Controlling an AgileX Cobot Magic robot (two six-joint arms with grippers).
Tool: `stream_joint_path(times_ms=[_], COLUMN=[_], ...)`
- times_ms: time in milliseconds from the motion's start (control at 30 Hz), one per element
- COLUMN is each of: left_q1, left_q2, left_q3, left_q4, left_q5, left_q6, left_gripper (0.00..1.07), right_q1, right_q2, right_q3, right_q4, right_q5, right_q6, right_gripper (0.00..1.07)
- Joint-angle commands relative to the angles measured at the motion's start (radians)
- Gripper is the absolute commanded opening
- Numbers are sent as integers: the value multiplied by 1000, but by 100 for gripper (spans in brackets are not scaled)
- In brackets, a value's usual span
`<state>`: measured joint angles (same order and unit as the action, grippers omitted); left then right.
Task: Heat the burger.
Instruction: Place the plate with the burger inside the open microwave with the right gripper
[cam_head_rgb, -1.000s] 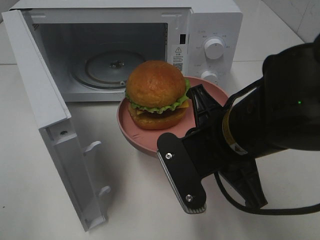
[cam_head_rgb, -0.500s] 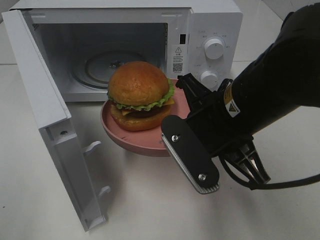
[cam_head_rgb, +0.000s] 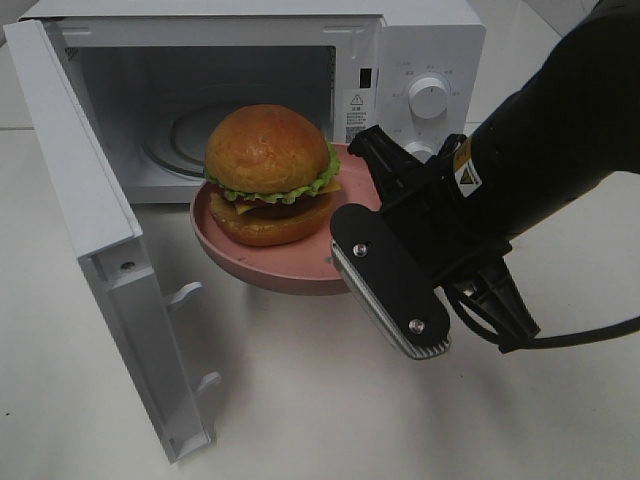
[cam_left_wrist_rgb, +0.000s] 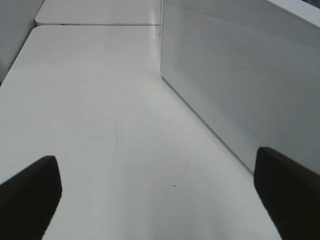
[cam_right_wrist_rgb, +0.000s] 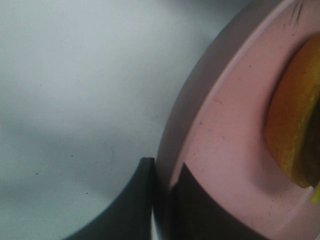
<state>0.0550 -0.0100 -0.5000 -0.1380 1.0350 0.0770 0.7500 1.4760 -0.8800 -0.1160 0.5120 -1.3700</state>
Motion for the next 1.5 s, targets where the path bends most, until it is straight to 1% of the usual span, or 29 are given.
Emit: stream_joint_path(times_ms=[33, 100, 133, 167, 300, 433, 633, 833, 1000, 1067, 1167, 1200, 1267, 1333, 1367, 1433, 1500], left_q1=[2, 2, 2, 2, 2, 2, 2, 2, 2, 2, 2, 2, 2, 2, 2, 2, 2], left_q2=[-18, -18, -18, -18, -18, -18, -18, -18, -18, -18, -18, -18, -18, -18, -18, -18, -18], left_q3=[3, 3, 3, 3, 3, 3, 3, 3, 3, 3, 3, 3, 3, 3, 3, 3, 3], left_q4=[-1, -1, -1, -1, -1, -1, -1, -1, -1, -1, -1, -1, -1, -1, -1, -1, -1], left_q5=[-6, -6, -6, -6, -6, -6, -6, -6, -6, -6, -6, -6, -6, -6, -6, -6, -6], left_q6=[1, 1, 1, 1, 1, 1, 1, 1, 1, 1, 1, 1, 1, 1, 1, 1, 1], left_gripper=[98, 98, 98, 98, 98, 98, 98, 98, 98, 98, 98, 98, 98, 98, 98, 98, 98], right_q1=[-2, -2, -2, -2, -2, -2, -1, 11, 11, 11, 11, 11, 11, 11, 11, 10, 10], right_q2=[-9, -9, -9, -9, -9, -1, 28, 72, 123, 168, 179, 205, 218, 266, 266, 299, 312], right_q3=[-18, -18, -18, -18, -18, -18, -23, -53, -95, -144, -154, -182, -194, -240, -240, -280, -294], right_q4=[-8, -8, -19, -63, -81, -127, -138, -142, -142, -144, -145, -146, -146, -146, -146, -150, -155], right_q5=[-81, -90, -92, -93, -116, -143, -157, -187, -197, -197, -196, -189, -185, -171, -171, -163, -158], right_q6=[-12, -15, -15, -7, 22, 55, 68, 69, 77, 77, 77, 77, 77, 80, 80, 91, 98], right_gripper=[0, 0, 0, 0, 0, 0, 0, 0, 0, 0, 0, 0, 0, 0, 0, 0, 0])
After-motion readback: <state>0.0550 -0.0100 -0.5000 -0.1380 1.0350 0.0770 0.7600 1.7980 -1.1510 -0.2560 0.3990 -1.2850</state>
